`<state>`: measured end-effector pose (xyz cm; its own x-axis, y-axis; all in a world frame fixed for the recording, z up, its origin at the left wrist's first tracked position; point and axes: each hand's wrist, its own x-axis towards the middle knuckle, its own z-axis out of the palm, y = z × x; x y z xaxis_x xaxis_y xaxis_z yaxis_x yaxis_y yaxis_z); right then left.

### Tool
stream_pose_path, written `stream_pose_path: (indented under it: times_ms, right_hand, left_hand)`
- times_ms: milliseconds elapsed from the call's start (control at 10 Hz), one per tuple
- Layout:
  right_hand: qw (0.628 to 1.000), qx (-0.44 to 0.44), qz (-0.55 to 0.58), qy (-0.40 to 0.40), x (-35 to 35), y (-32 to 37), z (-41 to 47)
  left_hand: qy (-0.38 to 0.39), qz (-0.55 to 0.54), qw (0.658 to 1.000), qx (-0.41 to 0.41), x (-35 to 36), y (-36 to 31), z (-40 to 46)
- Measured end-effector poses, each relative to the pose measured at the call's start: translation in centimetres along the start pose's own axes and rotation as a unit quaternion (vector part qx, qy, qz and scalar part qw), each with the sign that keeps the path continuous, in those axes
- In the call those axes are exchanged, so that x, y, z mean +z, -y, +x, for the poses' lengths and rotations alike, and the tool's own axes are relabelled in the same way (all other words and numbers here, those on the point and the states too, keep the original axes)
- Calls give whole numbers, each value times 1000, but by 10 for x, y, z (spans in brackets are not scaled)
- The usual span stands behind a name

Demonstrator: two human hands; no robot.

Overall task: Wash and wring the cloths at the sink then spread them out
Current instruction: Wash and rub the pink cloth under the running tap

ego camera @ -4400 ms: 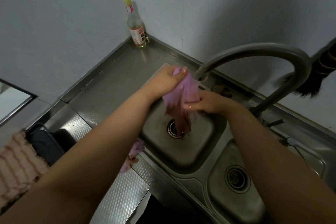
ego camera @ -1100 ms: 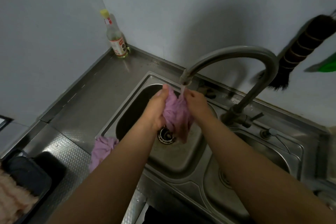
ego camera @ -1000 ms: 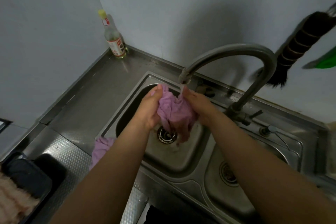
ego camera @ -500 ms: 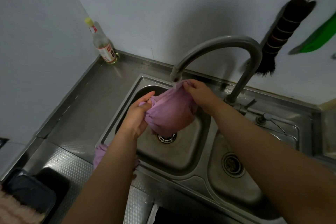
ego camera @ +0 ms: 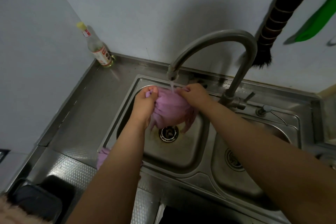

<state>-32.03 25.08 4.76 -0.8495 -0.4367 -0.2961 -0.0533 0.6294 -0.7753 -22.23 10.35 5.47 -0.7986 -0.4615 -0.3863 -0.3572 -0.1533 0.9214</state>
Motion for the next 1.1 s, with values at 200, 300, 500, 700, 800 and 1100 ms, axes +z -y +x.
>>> stream_pose_path:
  times_ms: [200,300,500,700,800,1100]
  right_hand:
    - [981,-62,174,-55,20,24,-23]
    - [988,-96,61,-108,31,32,-19]
    - [991,-49,64,-105,39,38,-20]
    - [999,-32,5,-18,5,16,13]
    - [994,-31,-33,104,-8,15,12]
    - [880,20,-255,399,-36,-3,28]
  left_hand:
    - [-59,43,997,7,24,-3,-2]
    - [-48,14,998,-49,53,-7,-6]
    - [-31,-86,987,-131,60,-3,14]
    - [96,78,982,-140,44,-4,11]
    - [255,344,900,-81,5,-19,18]
    - [339,345,872,-73,-36,-52,39]
